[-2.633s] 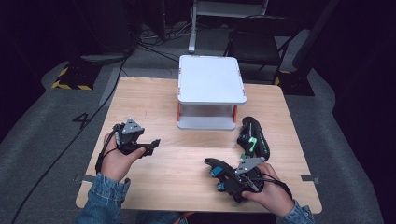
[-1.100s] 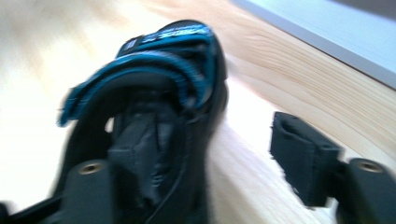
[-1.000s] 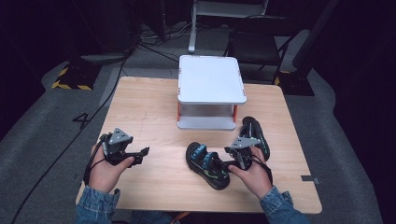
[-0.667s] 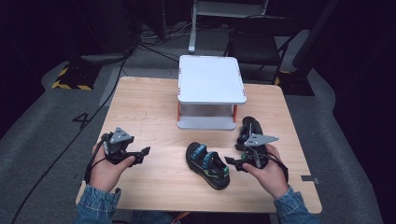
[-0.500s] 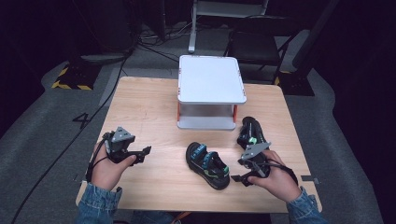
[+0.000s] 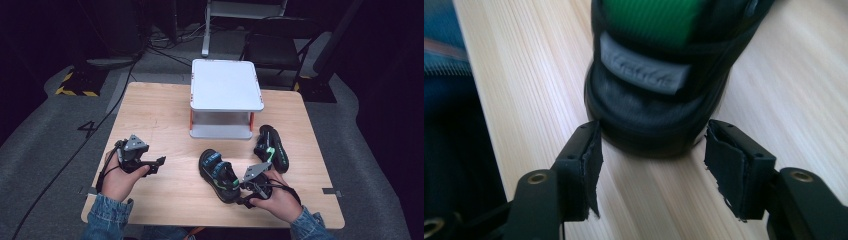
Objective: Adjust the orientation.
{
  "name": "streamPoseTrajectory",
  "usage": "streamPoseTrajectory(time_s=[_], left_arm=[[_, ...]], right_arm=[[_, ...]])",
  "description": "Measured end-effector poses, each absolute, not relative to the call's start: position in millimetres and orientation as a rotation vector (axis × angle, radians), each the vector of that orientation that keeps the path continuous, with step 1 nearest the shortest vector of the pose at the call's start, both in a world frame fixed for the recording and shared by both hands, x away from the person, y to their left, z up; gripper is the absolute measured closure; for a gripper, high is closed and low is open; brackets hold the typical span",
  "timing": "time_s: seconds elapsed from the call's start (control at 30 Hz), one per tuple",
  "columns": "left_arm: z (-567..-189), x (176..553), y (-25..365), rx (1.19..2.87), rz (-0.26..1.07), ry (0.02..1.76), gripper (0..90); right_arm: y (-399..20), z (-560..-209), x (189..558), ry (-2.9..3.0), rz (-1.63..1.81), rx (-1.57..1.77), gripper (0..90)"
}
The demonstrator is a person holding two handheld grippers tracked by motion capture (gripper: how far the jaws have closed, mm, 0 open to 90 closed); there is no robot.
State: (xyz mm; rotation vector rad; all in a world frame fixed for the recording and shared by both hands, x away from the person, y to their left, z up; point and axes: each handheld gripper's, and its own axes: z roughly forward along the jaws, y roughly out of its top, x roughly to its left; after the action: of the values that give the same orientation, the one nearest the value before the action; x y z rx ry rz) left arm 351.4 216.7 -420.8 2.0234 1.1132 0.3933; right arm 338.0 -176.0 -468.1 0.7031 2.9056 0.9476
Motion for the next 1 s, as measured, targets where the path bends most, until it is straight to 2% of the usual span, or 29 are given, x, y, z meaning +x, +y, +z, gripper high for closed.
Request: streamPoseTrajectory(time_s=[0.03,0.07,0.27,0.6,0.63,0.8,1.0], left_arm=[[-421.2,351.1,216.3,2.023,0.395,1.113,24.8],[-421.9,350.4,216.3,2.021,0.397,1.117,24.8],[-423.4,348.4,217.3,2.021,0.394,1.126,24.8],[-425.9,350.3,213.5,2.03,0.385,1.12,24.8],[-426.0,351.2,213.6,2.03,0.38,1.118,24.7],[-425.1,354.3,213.9,2.019,0.38,1.118,24.8],[-426.2,359.6,207.9,2.031,0.371,1.102,24.7]], right_arm=[[-172.3,-469.5,338.5,2.891,1.001,0.707,41.0],[-164.5,-471.5,339.5,2.852,1.089,0.754,37.3],[-140.5,-477.9,342.8,2.7,1.202,0.774,33.4],[-134.1,-492.8,350.8,2.553,1.363,0.827,30.2],[-137.2,-491.7,351.4,2.562,1.378,0.832,35.0],[-152.7,-480.0,353.2,2.588,1.394,0.86,32.7],[-189.6,-441.8,353.1,2.458,1.391,0.848,35.3]])
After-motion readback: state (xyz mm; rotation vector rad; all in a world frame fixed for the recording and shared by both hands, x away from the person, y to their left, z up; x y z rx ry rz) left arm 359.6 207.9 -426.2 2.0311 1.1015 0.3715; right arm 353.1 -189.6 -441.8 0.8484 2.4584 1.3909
